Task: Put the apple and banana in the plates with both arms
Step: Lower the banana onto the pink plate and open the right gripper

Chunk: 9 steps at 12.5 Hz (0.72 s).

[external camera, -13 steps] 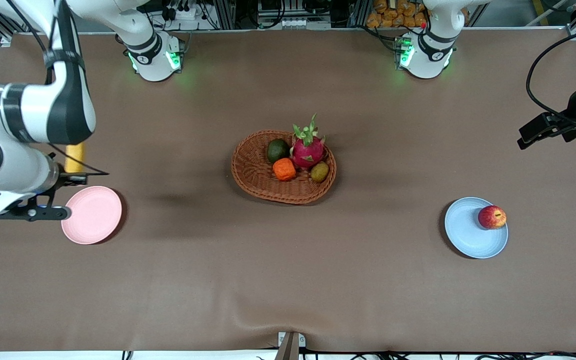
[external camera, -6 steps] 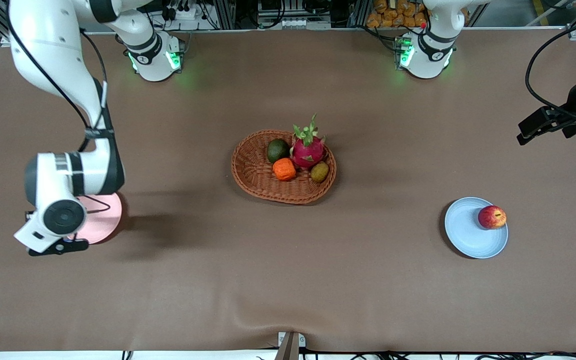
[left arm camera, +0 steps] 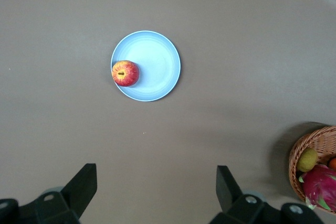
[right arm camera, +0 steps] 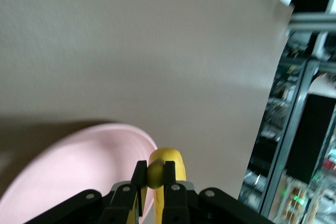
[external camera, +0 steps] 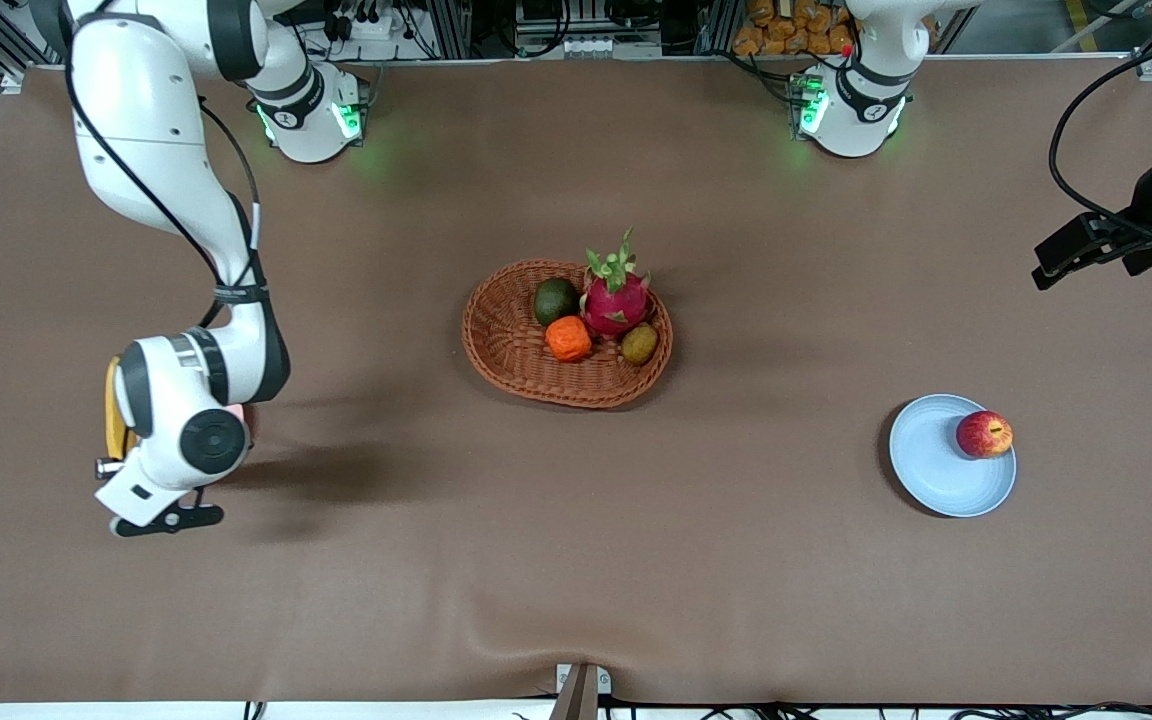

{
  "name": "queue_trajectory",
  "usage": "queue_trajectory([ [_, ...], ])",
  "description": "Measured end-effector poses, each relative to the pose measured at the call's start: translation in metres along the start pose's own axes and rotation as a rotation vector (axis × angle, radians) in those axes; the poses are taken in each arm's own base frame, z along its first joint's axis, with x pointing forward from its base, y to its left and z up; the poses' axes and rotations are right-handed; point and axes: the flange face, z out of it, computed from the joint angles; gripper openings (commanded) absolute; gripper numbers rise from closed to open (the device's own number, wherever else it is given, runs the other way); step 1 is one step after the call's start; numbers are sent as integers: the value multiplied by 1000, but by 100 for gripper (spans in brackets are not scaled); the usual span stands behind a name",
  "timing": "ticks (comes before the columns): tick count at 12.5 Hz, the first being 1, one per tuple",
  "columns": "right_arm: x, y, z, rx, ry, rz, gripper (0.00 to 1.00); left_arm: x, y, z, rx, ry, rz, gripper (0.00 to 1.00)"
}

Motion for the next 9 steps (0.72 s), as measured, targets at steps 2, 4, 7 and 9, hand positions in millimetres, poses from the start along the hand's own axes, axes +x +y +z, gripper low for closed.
queue_trajectory([
  [2,5,-16,-2,-42,28,5,0,0,0,0,0,0,0,100],
  [4,7,-38,-5,-58,34,7,0,0,0,0,0,0,0,100],
  [7,6,-63,3,-70,23,11,0,-1,3,0,0,0,6,100],
  [9,5,-68,10,-75,13,11,0,-2,7,0,-1,0,13,100],
])
